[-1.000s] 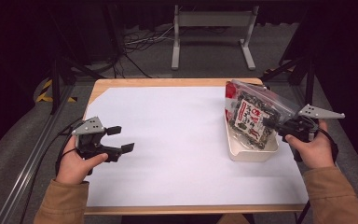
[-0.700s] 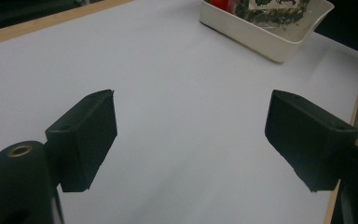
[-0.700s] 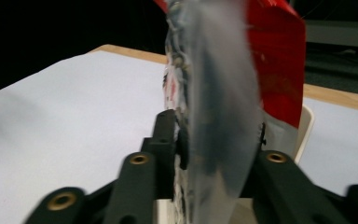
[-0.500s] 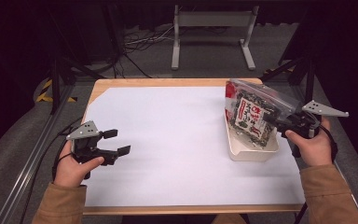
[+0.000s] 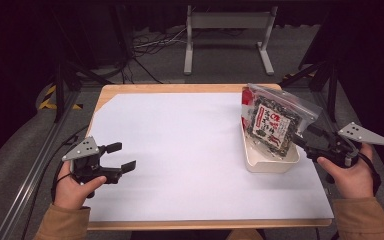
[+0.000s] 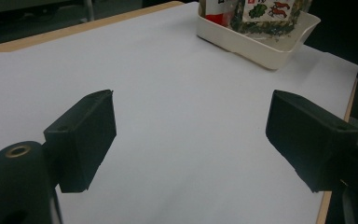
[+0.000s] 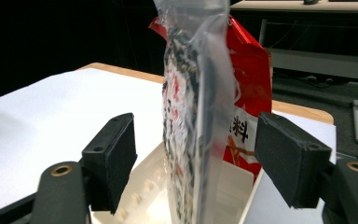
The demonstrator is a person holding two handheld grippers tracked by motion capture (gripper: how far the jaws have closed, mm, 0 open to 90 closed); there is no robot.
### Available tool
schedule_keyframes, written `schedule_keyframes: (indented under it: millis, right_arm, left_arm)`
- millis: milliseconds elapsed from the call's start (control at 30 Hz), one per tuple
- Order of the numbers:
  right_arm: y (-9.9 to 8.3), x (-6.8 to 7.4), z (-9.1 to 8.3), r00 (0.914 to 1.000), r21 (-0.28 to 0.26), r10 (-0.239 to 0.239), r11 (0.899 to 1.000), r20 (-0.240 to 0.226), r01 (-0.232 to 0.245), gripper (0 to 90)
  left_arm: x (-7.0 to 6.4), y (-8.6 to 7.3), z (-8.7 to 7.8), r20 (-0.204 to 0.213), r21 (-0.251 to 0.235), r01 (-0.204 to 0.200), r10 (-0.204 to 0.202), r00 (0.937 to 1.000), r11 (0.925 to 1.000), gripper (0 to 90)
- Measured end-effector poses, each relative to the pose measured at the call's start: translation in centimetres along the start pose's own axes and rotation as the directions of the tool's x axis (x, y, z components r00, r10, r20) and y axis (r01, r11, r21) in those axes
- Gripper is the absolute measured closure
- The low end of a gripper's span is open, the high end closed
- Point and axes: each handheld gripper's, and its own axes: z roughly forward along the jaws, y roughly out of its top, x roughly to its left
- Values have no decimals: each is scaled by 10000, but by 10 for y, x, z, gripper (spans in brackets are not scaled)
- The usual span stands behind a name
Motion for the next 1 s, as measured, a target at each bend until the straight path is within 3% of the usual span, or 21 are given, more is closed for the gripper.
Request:
schedule_keyframes:
  millis: [200,367,533,700,767,1000]
  right_arm:
    - [-5,14,-13,9999,-105,-55,9999,-124,54,308]
    - [-8,33,-17,9973,-143,-348,9993,-646,340,314]
    - [-10,44,-14,9928,-283,-490,9985,-1089,462,314]
    - [-12,57,-4,9805,-483,-615,9974,-1866,534,312]
    - [-13,59,-2,9784,-529,-615,9972,-1974,520,312]
    - [-23,76,17,9617,-262,-652,9978,-2664,604,301]
  left_arm:
    - [0,-6,1,88,-113,-23,24,10000,9999,168]
    - [-2,-8,1,235,-233,-99,105,9997,9997,167]
    - [-3,-11,1,338,-358,-131,143,9993,9993,166]
    - [-4,-11,2,486,-414,-283,303,9984,9987,163]
    - [-4,-12,2,529,-443,-278,301,9981,9986,163]
    - [-2,-14,0,492,-485,-184,208,9986,9987,163]
